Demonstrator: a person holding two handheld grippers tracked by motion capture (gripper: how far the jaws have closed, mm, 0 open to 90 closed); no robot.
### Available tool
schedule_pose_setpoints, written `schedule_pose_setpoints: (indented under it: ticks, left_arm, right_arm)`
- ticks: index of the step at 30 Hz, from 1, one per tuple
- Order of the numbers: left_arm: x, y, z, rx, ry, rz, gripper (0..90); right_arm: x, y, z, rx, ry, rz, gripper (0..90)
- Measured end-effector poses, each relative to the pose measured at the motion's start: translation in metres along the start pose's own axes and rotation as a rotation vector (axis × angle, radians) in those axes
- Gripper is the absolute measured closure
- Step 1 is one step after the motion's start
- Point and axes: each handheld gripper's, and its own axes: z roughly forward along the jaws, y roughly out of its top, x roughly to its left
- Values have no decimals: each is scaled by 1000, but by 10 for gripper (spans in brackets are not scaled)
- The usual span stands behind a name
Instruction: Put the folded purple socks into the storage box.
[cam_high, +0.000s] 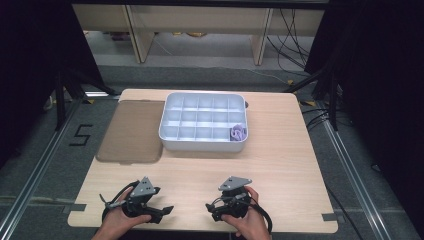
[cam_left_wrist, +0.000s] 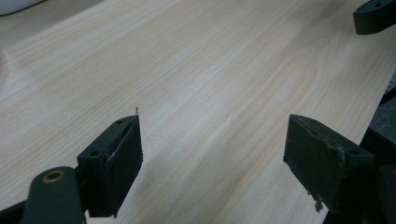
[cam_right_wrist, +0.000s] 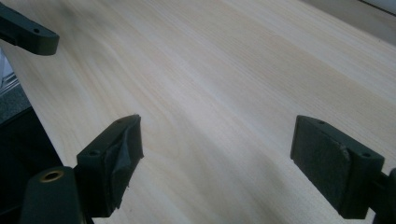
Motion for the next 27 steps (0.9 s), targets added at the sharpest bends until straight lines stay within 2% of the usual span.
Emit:
schedule_pose_setpoints:
  ticks: [1,2,5,6,7,10,11,15,16,24,25,27]
  left_arm:
    - [-1,0,1,-11,-8,-11,189]
    - [-2,0,1,-10,-6,-22,189]
    - [-2,0,1,-8,-6,-20,189]
    - [-2,0,1,-7,-5,-18,188]
    - [0,0,0,8,2,0,189]
    - [-1,0,1,6,3,-6,188]
    - [0,0,0,8,-1,11,189]
    - [0,0,0,8,-1,14,189]
    - [0,0,0,8,-1,14,189]
    - [0,0,0,10,-2,15,189]
    - [0,0,0,5,-5,8,188]
    - [0,0,0,10,-2,16,189]
  right_arm:
    - [1,-1,0,-2,0,-3,178]
    - [5,-2,-2,8,-15,47,177]
    - [6,-4,-3,2,-18,35,175]
    - [7,-6,-4,11,-16,42,174]
    - [8,-7,-3,-6,-17,56,174]
    - [7,-10,-5,10,-21,43,174]
    - [7,-11,-6,12,-19,50,174]
    - [6,-14,-7,1,-25,57,174]
    - [7,-14,-8,0,-25,74,174]
    - [6,-16,-7,-11,-30,63,174]
    - [4,-15,-7,-13,-20,37,174]
    - [4,-15,-7,-9,-20,37,174]
